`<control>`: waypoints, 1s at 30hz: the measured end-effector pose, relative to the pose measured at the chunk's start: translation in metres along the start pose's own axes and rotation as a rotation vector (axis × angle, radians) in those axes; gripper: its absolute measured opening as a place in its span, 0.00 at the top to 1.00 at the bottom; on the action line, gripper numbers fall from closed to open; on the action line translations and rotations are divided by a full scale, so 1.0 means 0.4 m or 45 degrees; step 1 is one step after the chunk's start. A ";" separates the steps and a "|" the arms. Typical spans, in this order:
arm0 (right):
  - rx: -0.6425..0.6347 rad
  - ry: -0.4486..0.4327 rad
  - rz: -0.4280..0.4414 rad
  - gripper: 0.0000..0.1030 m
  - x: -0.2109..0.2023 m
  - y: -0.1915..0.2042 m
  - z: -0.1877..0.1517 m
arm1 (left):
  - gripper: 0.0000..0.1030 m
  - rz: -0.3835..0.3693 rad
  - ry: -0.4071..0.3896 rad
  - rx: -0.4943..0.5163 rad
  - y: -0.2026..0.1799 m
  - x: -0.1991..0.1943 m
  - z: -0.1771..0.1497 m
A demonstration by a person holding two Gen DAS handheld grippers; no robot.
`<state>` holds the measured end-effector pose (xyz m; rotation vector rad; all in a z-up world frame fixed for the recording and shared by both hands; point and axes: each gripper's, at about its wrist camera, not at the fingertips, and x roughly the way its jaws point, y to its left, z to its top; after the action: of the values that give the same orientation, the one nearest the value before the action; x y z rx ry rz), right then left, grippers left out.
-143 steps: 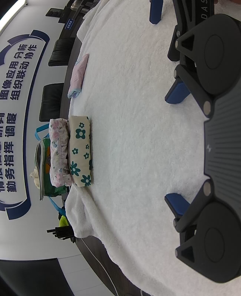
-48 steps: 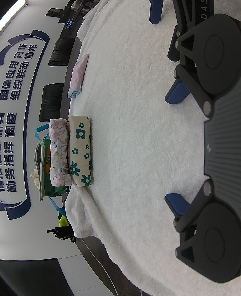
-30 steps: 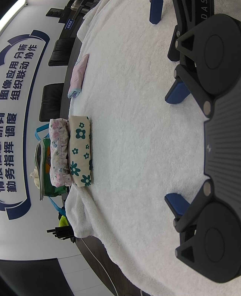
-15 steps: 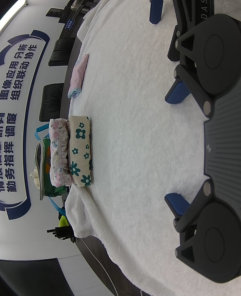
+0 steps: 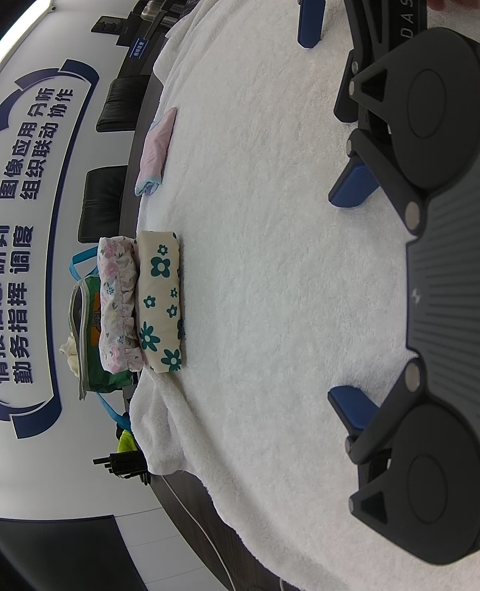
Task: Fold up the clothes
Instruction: 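Reach both tools to the folded pink garment and grasp its edges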
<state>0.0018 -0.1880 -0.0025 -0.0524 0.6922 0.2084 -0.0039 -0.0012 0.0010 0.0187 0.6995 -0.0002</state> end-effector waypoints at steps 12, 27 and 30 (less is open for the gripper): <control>0.106 -0.143 0.084 0.01 -0.052 -0.135 0.121 | 0.01 -0.151 -0.100 -0.095 0.008 -0.090 0.083; 0.441 -0.184 0.019 0.36 0.242 -0.622 0.544 | 0.19 -0.349 -0.091 -0.029 -0.387 0.458 0.660; 0.489 -0.027 0.010 0.56 0.414 -0.678 0.555 | 0.37 -0.260 0.081 -0.095 -0.431 0.632 0.673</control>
<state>0.3219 -0.3986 0.0569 0.3194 0.7012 0.0806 0.3615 -0.1768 0.0413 -0.1250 0.7623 -0.1700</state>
